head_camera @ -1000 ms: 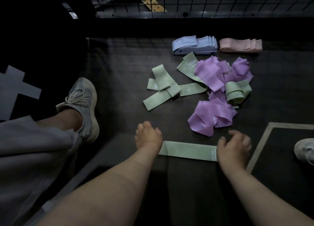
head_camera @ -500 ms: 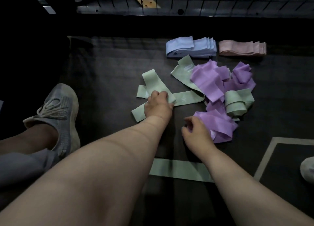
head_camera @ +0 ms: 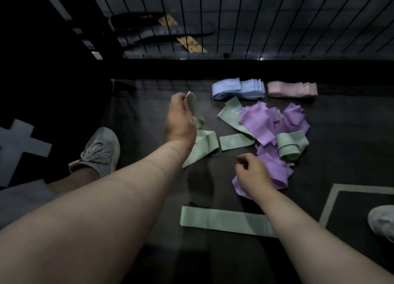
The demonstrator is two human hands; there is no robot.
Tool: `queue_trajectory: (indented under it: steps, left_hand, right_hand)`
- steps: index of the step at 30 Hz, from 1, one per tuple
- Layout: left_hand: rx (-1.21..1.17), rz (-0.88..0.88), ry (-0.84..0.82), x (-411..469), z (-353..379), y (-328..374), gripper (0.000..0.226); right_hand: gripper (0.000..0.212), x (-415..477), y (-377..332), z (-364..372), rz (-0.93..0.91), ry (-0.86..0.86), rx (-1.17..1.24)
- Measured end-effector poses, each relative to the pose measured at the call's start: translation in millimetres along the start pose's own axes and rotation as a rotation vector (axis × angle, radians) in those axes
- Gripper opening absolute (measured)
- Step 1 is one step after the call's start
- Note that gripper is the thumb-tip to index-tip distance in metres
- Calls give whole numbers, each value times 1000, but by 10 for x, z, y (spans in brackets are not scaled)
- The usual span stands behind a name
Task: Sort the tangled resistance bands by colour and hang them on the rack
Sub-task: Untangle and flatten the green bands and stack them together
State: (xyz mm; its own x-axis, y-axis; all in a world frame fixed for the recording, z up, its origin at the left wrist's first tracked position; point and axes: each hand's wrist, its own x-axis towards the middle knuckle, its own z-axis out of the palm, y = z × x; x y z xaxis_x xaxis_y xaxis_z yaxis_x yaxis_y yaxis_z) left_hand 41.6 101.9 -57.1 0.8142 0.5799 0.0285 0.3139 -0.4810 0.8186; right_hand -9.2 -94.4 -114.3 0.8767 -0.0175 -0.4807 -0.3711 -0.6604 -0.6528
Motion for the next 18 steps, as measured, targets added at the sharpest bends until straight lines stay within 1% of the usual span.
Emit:
queue_trajectory:
  steps: [3,5,6,8,9,10,11,12,14,16,17,18]
  left_hand:
    - [45,35,-25,-120,-301,354,21]
    - [37,93,-20,-302,-508,612,20]
    - [12,96,-10,-386,-591,734,18]
    - [-83,44,-12,-556,-754,975,15]
    - [-173,12,-30,-639,-834,1083,14]
    - [-263,-7,-46,-724,-918,1196,15]
    - [-326,-13,-63,-804,-995,1291,15]
    - [-364,-10,-76,-891,-1071,1385,14]
    - [-453,14,-125,-1060,-1234,1543,13]
    - [-605,75,-171,-1211,-1414,1642,13]
    - [-652,92,-192,-1271,-1503,1664,11]
    - [-660,87,-224,-1331,-1589,1670,21]
  right_hand:
    - [14,-185,-390,-159,-87,-8,257]
    - [19,-359,-700,-293,-193,-6,411]
    - [27,-462,-856,-379,-261,-22,415]
    - [62,-664,-1106,-547,-409,-65,297]
    - [74,-775,-1211,-622,-464,-84,228]
    - [80,-907,-1303,-704,-505,-97,181]
    - [77,-1020,-1372,-784,-540,-95,151]
    - [68,-1136,-1424,-857,-561,-73,111]
    - [41,-1363,-1513,-989,-582,23,28]
    - [19,-1540,-1566,-1123,-573,108,89]
    - [12,-1645,-1594,-1203,-545,115,168]
    - [16,-1760,-1632,-1283,-509,94,274]
